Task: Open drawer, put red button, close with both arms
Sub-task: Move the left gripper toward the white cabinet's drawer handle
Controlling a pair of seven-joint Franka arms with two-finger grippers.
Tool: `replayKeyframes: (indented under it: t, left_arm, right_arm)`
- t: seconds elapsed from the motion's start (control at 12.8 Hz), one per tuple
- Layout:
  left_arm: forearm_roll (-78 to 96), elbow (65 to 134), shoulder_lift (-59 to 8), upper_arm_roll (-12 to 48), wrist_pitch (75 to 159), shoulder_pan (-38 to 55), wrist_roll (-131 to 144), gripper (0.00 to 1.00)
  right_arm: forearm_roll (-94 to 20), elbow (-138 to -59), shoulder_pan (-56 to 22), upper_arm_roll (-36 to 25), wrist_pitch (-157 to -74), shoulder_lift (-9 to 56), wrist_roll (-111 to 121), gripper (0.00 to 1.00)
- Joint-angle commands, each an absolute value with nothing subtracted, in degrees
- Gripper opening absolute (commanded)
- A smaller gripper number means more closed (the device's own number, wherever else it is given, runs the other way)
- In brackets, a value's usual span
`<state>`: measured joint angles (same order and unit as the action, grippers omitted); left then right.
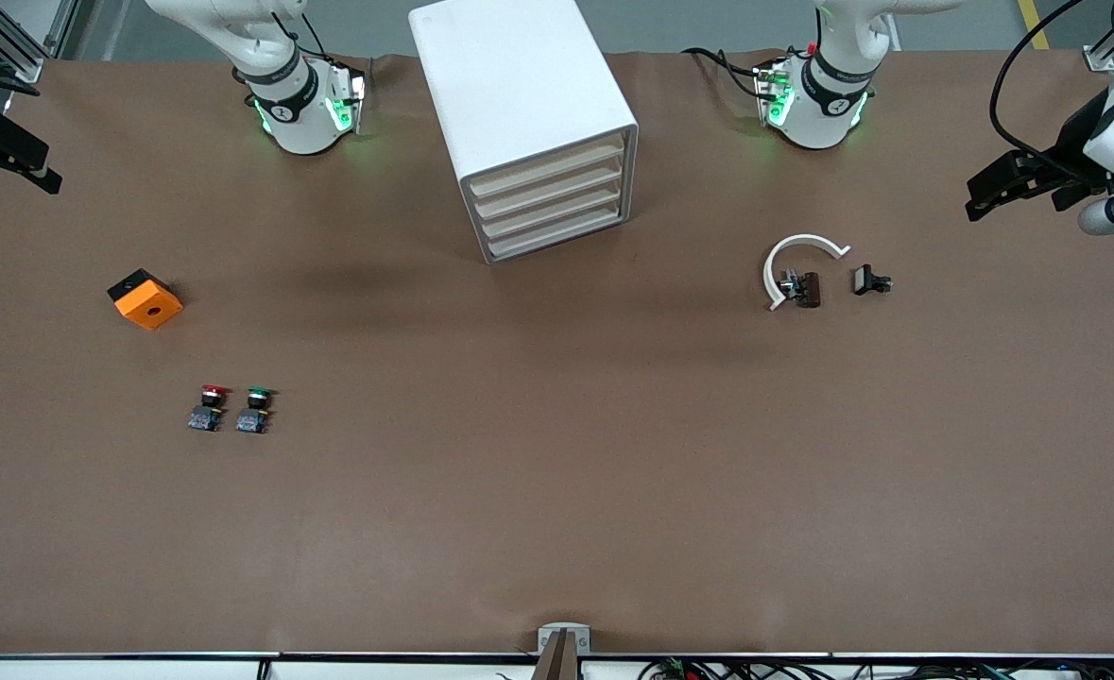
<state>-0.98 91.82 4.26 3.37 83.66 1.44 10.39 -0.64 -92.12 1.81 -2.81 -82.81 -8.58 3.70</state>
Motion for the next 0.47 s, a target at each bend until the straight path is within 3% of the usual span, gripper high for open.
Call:
replayKeyframes:
  t: [0.0, 0.39]
  left_arm:
    - [-1.32, 90.26, 3.69, 3.34, 82.35, 1.32, 10.46, 1.0]
    - [-0.97, 90.09, 2.38, 3.34, 82.35, 1.41, 10.2, 1.0]
  right_arm:
    - [-0.09, -92.2, 2.37, -2.2, -82.97, -9.23, 4.13, 1.0]
    - [-0.09, -92.29, 2.37, -2.2, -82.97, -9.32, 4.13, 1.0]
